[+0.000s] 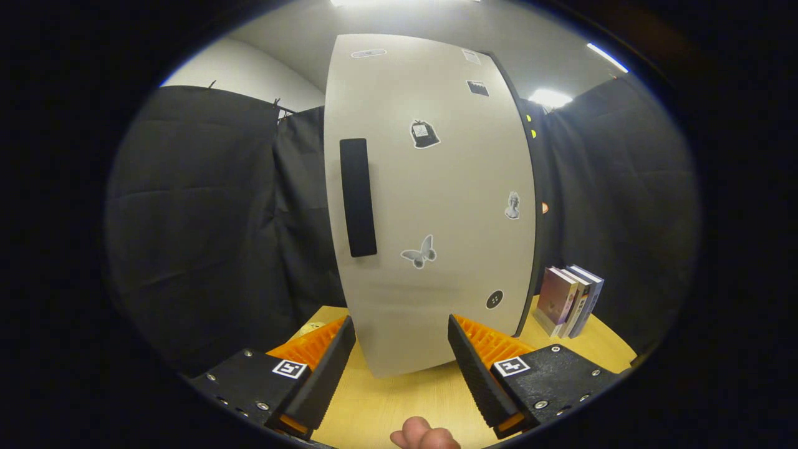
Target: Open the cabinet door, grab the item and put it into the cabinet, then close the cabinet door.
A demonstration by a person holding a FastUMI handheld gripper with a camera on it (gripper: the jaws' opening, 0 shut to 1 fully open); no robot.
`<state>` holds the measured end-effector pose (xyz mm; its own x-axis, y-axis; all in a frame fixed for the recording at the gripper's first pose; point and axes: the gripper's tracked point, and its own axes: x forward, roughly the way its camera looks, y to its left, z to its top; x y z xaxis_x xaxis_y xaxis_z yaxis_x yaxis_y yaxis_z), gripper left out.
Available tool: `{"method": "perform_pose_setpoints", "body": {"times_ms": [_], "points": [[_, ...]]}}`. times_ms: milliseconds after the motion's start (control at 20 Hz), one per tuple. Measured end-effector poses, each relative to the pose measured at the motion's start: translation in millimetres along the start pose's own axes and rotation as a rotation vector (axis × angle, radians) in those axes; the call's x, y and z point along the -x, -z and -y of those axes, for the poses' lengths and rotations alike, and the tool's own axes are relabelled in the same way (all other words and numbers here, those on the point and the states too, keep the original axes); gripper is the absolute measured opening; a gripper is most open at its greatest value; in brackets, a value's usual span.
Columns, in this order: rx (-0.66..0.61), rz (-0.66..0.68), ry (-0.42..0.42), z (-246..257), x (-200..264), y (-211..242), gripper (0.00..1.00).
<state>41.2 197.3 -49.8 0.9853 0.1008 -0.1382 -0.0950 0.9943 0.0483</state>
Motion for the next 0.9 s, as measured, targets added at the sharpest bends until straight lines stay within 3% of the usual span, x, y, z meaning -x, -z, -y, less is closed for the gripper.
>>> {"method": "perform_pose_setpoints", "body": {"times_ms": [900], "points": [[-0.015,0.012,0.017,10.2,-9.5,-9.2,0.93]]}}
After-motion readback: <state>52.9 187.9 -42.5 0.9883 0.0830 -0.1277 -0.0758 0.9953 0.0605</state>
